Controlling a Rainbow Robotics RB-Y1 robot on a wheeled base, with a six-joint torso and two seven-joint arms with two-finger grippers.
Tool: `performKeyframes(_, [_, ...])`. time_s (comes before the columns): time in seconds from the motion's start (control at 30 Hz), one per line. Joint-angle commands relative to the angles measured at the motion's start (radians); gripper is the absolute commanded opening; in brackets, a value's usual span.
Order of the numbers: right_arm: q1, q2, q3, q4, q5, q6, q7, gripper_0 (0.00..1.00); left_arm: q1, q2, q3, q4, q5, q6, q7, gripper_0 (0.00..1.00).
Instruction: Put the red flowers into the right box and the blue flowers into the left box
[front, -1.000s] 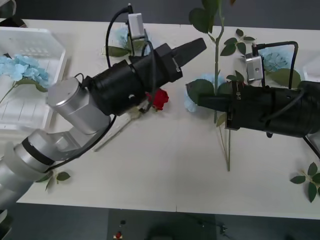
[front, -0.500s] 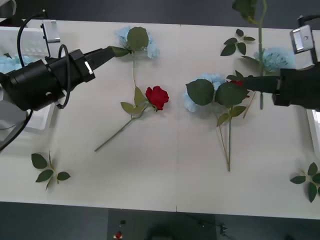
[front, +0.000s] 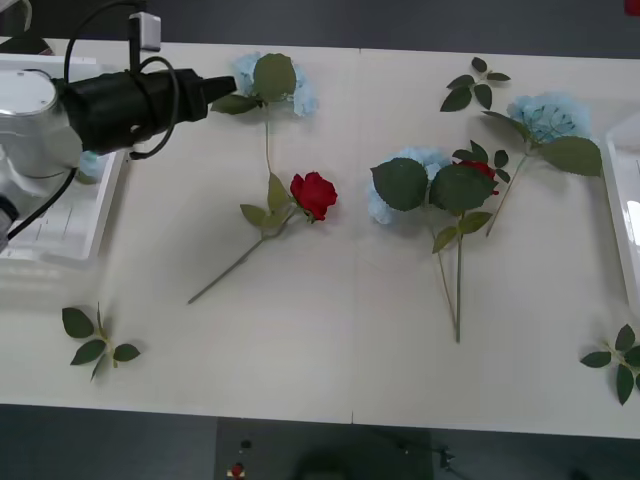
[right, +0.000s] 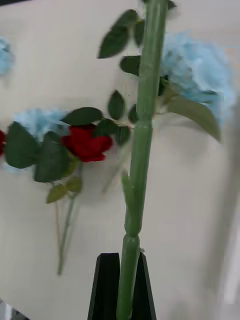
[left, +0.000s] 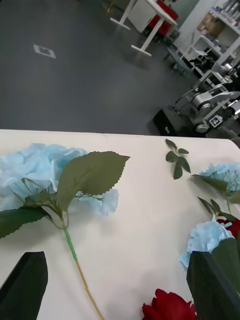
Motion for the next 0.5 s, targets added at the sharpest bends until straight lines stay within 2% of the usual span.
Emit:
performKeyframes(0.03, [-0.018, -0.019, -0.012, 0.065, 0.132, -0.007, -0.025, 0.00, -0.078, -0.052, 0.009, 0.038, -0.127, -0.030, 0.137, 0.80])
performKeyframes(0.27, [-0.018, -0.019, -0.012, 0.186, 0.352, -0.008, -0.024, 0.00, -0.132, -0.162, 0.010, 0.102, -0.429, -0.093, 0.309, 0.80])
performKeyframes(0.5, [-0.018, -0.014, -0.012, 0.267, 0.435, -0.024, -0.018, 0.00, -0.138, -0.263, 0.010, 0.137, -0.702, -0.159, 0.442, 0.80])
